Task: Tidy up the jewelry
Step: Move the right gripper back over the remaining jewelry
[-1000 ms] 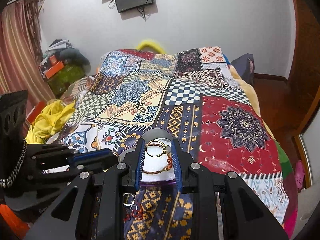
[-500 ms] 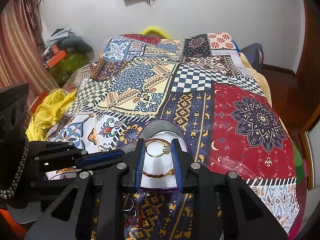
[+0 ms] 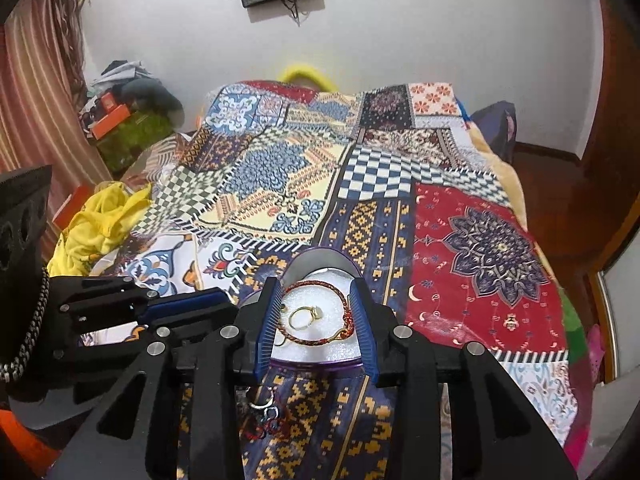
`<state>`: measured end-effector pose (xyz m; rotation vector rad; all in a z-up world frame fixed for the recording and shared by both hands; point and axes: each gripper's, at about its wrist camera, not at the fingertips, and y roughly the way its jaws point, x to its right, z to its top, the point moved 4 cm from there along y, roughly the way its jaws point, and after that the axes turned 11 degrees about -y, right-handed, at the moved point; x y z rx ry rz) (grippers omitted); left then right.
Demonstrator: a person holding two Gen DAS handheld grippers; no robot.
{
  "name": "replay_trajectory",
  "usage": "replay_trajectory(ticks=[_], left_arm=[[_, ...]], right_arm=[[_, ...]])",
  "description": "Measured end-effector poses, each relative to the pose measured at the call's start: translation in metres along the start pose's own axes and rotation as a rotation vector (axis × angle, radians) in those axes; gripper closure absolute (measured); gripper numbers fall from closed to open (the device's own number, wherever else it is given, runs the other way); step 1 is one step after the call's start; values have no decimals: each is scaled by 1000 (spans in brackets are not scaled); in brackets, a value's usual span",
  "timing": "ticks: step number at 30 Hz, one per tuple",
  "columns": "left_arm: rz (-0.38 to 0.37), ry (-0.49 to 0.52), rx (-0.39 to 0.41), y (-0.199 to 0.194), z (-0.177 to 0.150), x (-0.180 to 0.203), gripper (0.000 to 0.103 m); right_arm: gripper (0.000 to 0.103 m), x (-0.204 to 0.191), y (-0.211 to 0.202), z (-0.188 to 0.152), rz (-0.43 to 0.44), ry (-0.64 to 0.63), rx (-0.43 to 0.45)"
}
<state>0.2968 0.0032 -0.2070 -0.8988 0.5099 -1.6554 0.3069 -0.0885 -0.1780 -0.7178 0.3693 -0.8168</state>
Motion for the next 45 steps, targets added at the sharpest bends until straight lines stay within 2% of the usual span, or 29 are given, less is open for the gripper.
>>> replay_trajectory(ticks=[5,10,15,19,32,39,45], left_arm=[[11,-5,53,-31,3,3,86],[20,3,100,-61,5,9,84],[33,13,136,-83,2,15,69],[39,14,132,-89,-5,15,68],[65,-23,-25,-47,-40,-9,68],[34,-41,-142,-7,-60,-8,68],[5,-23,-166,9,-62,5,68]], right_arm=[[70,-8,-26,5,-32,-27,41],[69,-16,-51,6,-53,-32,79],[67,-22,-71,2,-70,-30,107],[67,-25,-77,-5,-88,-32,107],[67,-24,-42,-54,-59,0,-33],[67,-18,-25,-76,-39,33,-94],[67,-10,-20,-86,-33,54,-116]])
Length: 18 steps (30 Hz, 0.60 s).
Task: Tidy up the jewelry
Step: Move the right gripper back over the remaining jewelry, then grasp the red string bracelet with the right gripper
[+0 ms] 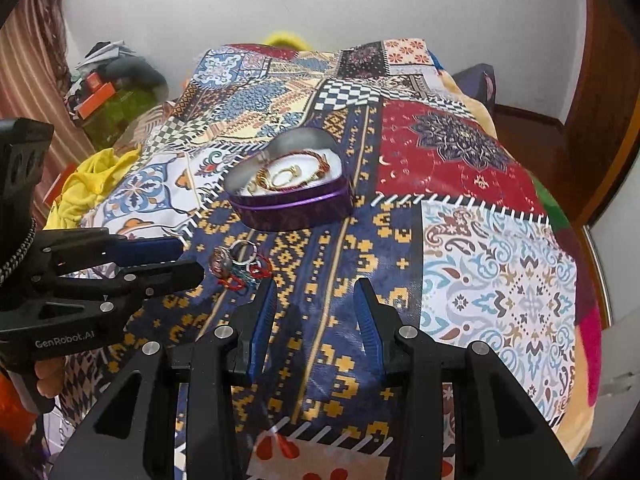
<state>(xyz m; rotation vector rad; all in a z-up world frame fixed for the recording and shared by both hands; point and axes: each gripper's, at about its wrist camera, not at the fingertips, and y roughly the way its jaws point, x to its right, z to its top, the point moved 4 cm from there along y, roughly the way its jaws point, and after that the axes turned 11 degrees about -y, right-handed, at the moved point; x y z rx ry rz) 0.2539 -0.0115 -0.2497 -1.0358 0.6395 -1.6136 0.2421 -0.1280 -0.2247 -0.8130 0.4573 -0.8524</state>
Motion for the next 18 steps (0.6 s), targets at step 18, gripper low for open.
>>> replay_trajectory(ticks=[18], left_arm=[[-3,18,31,9,3,4,83]], right_arm=[[67,-9,10,2,51,-17,17]])
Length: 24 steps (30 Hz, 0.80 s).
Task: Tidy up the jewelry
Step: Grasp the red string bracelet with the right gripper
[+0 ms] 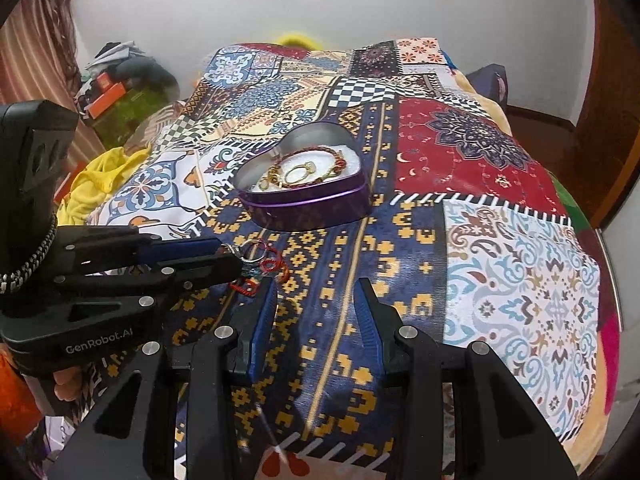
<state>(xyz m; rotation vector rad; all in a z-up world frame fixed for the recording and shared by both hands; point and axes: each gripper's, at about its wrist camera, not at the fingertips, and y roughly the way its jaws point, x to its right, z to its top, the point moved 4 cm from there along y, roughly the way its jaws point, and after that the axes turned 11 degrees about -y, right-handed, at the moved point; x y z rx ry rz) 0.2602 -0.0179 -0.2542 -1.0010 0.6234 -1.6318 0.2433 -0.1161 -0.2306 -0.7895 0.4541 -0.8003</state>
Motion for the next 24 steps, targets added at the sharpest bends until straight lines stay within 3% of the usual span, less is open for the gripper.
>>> replay_trajectory(ticks=[17,23,24], left_arm=[[9,-79,49,-33,-5,-37,83],[12,-90,50,-35,-8,-41,83],[12,-90,52,-36,-8,-40,83]], right_arm=[[67,-26,32,19,3,-145,-43],[94,-34,31,14,12,-183,-51],[94,-34,31,14,15,-182,-52]])
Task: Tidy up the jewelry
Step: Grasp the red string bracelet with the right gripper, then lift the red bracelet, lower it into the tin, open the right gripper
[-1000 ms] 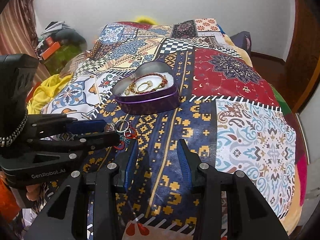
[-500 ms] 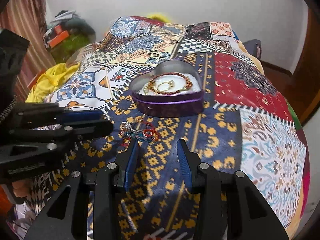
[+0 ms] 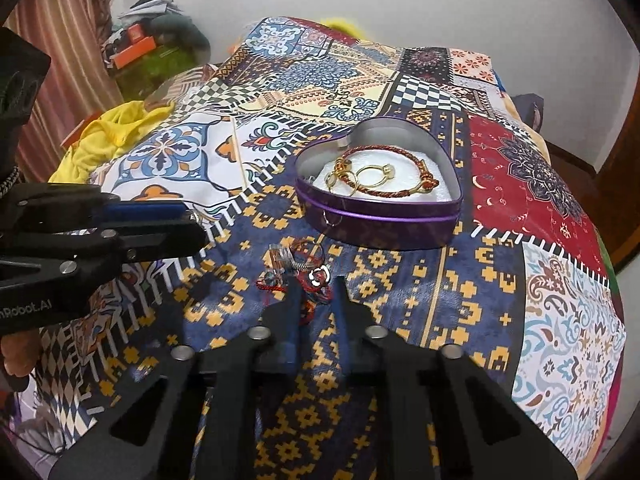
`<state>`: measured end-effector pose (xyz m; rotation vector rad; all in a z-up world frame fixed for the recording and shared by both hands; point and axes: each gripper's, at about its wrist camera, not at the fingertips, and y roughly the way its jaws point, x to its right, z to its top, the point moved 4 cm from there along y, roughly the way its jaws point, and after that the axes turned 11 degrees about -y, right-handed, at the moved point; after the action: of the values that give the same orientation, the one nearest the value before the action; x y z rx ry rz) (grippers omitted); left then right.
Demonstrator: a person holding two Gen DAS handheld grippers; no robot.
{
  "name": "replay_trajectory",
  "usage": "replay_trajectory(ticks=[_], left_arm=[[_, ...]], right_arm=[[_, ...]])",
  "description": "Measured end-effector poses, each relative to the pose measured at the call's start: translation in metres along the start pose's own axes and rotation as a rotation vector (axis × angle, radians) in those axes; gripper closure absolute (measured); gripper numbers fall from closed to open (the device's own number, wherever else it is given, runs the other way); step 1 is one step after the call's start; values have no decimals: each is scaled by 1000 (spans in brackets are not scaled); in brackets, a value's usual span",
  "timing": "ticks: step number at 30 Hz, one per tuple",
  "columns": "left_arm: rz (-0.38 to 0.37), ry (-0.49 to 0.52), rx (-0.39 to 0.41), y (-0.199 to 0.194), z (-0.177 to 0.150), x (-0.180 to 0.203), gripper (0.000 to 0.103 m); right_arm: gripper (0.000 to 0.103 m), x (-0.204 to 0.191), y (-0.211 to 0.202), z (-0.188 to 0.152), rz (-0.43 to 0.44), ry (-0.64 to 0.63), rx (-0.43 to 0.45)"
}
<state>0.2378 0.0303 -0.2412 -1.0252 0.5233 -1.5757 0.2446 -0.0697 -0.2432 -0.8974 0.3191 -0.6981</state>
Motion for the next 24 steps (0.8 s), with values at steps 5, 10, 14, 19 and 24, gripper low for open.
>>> replay_trajectory(ticks=[5,10,14,19,24], left_arm=[[1,10,12,-7,-2,5,83],[3,23,25,-15,-1,11,83],[1,27,38,-21,1,15,83],[-5,34,60,-28,6,21,83],[-15,38,88,-36,14,28,83]], right_arm=[[95,2,-5,-2,3,36,15],[95,4,-17,-4,0,65,34],[95,7,-31,-1,-12,65,63],[95,13,-51,5,-42,72,108],[95,20,-70,14,-66,77,161]])
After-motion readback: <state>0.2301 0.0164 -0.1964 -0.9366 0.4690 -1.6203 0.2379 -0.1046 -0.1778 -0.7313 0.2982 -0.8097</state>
